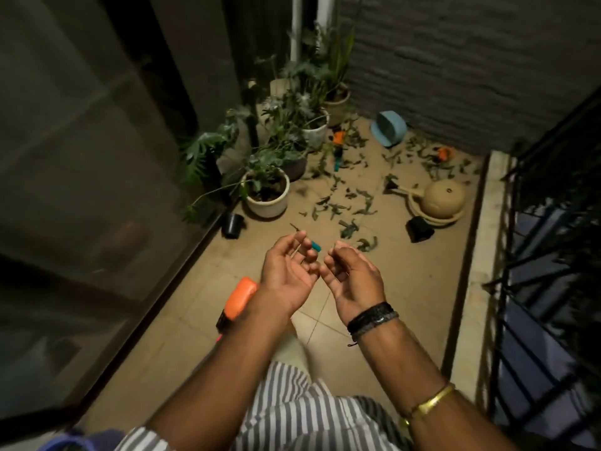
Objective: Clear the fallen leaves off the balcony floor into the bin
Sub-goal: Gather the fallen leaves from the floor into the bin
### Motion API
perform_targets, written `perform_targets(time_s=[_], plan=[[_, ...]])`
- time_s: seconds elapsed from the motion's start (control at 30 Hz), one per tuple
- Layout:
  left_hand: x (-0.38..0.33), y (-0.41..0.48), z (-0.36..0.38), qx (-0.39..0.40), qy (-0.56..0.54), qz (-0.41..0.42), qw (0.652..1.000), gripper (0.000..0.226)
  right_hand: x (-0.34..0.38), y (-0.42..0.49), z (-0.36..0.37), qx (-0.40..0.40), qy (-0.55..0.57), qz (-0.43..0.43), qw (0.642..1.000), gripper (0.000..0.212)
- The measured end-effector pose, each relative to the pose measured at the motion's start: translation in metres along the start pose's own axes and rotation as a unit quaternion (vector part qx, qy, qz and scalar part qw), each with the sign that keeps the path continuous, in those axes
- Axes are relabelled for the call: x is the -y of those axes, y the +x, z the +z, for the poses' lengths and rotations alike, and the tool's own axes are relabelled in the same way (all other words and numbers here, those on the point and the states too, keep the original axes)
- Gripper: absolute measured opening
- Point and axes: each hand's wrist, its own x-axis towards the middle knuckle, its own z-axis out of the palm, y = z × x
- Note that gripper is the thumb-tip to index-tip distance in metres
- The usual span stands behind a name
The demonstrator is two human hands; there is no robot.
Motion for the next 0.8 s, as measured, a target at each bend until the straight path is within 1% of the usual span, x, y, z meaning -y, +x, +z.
perform_targets(time_s=[0.13, 0.23, 0.4, 0.47, 0.57, 0.73, 0.8], plan=[[0.019, 0.067, 0.06, 0.006, 0.025, -0.041, 0.999, 0.01, 0.057, 0.061, -0.008, -0.039, 0.024, -0.021, 0.999, 0.015], [0.027, 0.113, 0.103, 0.017, 0.046, -0.069, 0.996, 0.008, 0.101, 0.106, -0.009, -0.059, 0.034, -0.035, 0.997, 0.012], [0.035, 0.196, 0.179, 0.031, 0.075, -0.092, 0.992, 0.008, 0.174, 0.181, -0.001, -0.083, 0.045, -0.05, 0.994, 0.01], [0.041, 0.22, 0.204, 0.014, 0.087, -0.1, 0.991, 0.009, 0.197, 0.206, -0.003, -0.1, 0.04, -0.046, 0.993, 0.008], [0.052, 0.252, 0.235, 0.021, 0.085, -0.111, 0.99, 0.009, 0.228, 0.241, -0.007, -0.099, 0.044, -0.039, 0.993, 0.007], [0.09, 0.319, 0.275, -0.032, 0.049, -0.108, 0.992, 0.012, 0.274, 0.317, -0.036, -0.097, 0.012, -0.014, 0.995, 0.009], [0.111, 0.348, 0.282, -0.052, 0.025, -0.101, 0.993, 0.012, 0.289, 0.351, -0.054, -0.081, -0.019, 0.006, 0.997, 0.009]])
